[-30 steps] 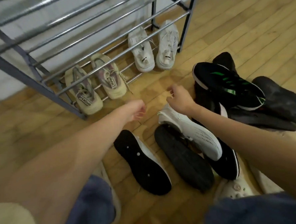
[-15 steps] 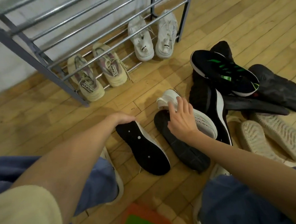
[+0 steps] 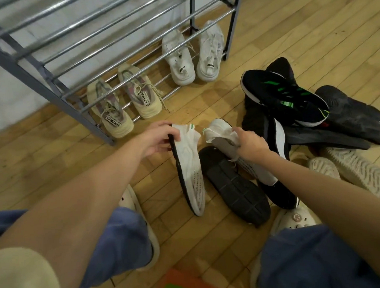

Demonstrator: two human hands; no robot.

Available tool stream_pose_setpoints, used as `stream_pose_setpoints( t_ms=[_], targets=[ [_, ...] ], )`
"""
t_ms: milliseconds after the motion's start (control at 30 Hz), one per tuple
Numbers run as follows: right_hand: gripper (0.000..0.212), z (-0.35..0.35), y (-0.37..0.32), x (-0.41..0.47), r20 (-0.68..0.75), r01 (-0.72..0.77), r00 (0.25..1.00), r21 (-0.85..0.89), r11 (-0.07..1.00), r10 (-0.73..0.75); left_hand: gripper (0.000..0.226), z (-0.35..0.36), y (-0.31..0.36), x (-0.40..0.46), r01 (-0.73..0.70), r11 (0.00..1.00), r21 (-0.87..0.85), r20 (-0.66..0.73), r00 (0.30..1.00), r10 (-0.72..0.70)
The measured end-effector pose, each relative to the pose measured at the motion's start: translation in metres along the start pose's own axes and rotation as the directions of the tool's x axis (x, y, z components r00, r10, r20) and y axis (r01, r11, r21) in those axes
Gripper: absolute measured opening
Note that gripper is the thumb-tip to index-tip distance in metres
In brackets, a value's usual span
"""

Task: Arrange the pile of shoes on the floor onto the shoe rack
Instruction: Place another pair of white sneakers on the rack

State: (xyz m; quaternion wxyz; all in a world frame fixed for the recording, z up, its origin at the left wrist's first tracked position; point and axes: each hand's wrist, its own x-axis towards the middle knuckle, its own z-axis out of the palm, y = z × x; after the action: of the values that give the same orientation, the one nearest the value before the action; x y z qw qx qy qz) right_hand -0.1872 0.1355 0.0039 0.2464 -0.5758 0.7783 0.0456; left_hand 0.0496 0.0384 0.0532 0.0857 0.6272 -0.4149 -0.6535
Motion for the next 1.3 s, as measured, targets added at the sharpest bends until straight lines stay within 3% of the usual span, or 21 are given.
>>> stream_pose_setpoints(
  t_ms=[167, 333, 367, 433, 500, 567, 667, 767, 867, 967, 1033, 1067, 1167, 1233, 1300],
  targets=[
    [0.058, -0.008, 0.004, 0.005, 0.096, -0.048, 0.995, 0.130, 0.990, 0.035, 0.061, -0.003, 0.007, -0.003, -0.049, 0.999, 0.020, 0.084, 0.995, 0.047],
    [0.067, -0.007, 0.012, -0.002, 0.132, -0.044, 0.990, -0.117, 0.992, 0.060, 0.017, -0.018, 0.008, -0.004, 0.003, 0.998, -0.061, 0.228, 0.974, 0.011],
    [0.064, -0.007, 0.012, -0.005, 0.128, -0.037, 0.990, -0.191, 0.981, 0.062, 0.016, -0.020, 0.009, -0.004, 0.003, 1.000, -0.007, 0.227, 0.974, -0.001],
    [0.043, -0.004, 0.012, -0.008, 0.093, -0.018, 0.995, -0.252, 0.967, 0.043, 0.039, -0.025, 0.006, 0.002, -0.035, 0.983, 0.183, 0.159, 0.987, 0.005],
    [0.016, -0.007, 0.009, -0.009, 0.055, -0.049, 0.997, -0.146, 0.988, 0.057, 0.058, -0.025, 0.005, 0.003, -0.066, 0.954, 0.292, 0.045, 0.997, 0.056],
    [0.013, -0.015, 0.006, -0.008, 0.064, -0.126, 0.991, 0.101, 0.987, 0.120, 0.060, -0.025, 0.006, 0.001, -0.110, 0.954, 0.280, -0.030, 0.992, 0.124],
    [0.036, -0.042, 0.004, -0.002, 0.075, -0.244, 0.968, 0.476, 0.845, 0.237, 0.037, -0.026, 0.014, -0.001, -0.209, 0.961, 0.183, -0.168, 0.956, 0.240],
    [0.025, -0.071, -0.001, 0.002, 0.092, -0.292, 0.942, 0.698, 0.654, 0.323, 0.007, -0.029, 0.025, -0.011, -0.282, 0.958, 0.052, -0.358, 0.890, 0.282],
    [0.029, -0.084, -0.013, 0.001, 0.096, -0.266, 0.917, 0.871, 0.413, 0.388, 0.012, -0.040, 0.031, -0.015, -0.328, 0.934, -0.142, -0.442, 0.865, 0.236],
    [0.027, -0.087, -0.024, -0.004, 0.047, -0.172, 0.909, 0.948, 0.268, 0.415, 0.048, -0.051, 0.030, -0.014, -0.294, 0.878, -0.379, -0.368, 0.918, 0.149],
    [0.026, -0.090, -0.026, -0.004, 0.004, -0.094, 0.888, 0.980, 0.173, 0.460, 0.031, -0.046, 0.028, -0.021, -0.304, 0.817, -0.491, -0.342, 0.929, 0.141],
    [0.024, -0.092, -0.025, -0.003, -0.013, -0.055, 0.881, 0.990, 0.129, 0.473, 0.033, -0.041, 0.026, -0.023, -0.264, 0.812, -0.520, -0.302, 0.947, 0.115],
    [0.016, -0.100, -0.028, -0.005, -0.089, 0.025, 0.881, 0.990, 0.142, 0.465, 0.072, -0.026, 0.007, -0.017, -0.153, 0.782, -0.604, -0.182, 0.982, 0.052],
    [0.014, -0.101, -0.026, -0.003, -0.057, 0.026, 0.881, 0.997, 0.071, 0.470, 0.082, -0.017, -0.007, -0.007, -0.045, 0.764, -0.644, -0.118, 0.992, -0.042],
    [0.011, -0.101, -0.024, -0.002, 0.061, -0.030, 0.868, 0.997, -0.070, 0.493, 0.066, -0.006, -0.012, -0.016, 0.070, 0.770, -0.634, -0.079, 0.985, -0.154]
  ],
)
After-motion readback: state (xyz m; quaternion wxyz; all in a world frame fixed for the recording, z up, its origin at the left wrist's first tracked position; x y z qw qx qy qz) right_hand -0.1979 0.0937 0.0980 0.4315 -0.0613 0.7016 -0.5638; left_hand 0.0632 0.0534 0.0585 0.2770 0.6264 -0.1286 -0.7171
